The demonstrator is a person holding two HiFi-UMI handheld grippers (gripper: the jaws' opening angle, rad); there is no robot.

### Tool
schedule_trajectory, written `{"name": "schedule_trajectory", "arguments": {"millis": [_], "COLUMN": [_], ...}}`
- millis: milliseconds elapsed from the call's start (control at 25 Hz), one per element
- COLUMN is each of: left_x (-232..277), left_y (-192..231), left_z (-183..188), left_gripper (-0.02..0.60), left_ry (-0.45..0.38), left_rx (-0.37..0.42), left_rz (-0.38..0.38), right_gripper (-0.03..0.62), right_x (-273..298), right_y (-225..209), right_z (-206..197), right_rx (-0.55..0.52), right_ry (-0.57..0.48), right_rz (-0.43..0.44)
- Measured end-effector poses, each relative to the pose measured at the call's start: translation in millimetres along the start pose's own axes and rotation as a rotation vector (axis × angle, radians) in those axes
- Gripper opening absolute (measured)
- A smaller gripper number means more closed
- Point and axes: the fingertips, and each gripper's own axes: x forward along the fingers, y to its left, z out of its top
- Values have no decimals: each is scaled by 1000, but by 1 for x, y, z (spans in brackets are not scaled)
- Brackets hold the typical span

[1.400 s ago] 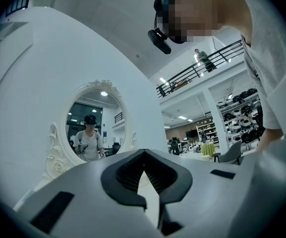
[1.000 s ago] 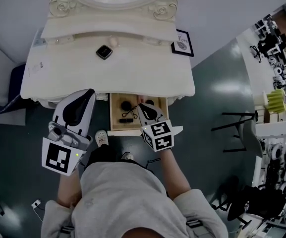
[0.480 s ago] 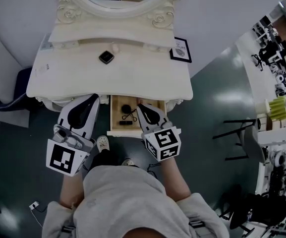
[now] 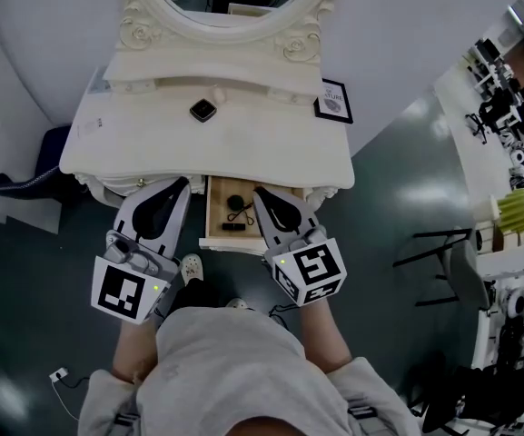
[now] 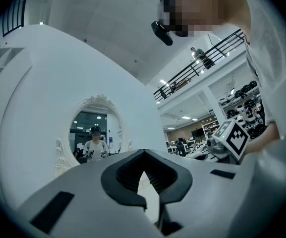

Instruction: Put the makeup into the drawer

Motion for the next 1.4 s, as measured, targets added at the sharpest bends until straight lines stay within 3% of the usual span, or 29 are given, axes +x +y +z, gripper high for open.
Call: {"name": "schedule_trajectory", "arguments": {"millis": [440,1400], "left_x": [-23,-47], "left_y": [-15,-45], "left_z": [14,29], "left_gripper": [14,14], "left_ry": [-13,-37], "left_rx": [-3,7], "left_rz": [39,54], "right_gripper": [24,25], "right_x": [-38,-83], "right_y": [18,38], "right_z": [40,54], "right_rx": [-27,-34], "right_ry": [-124,-213], "right_rz": [40,62]}}
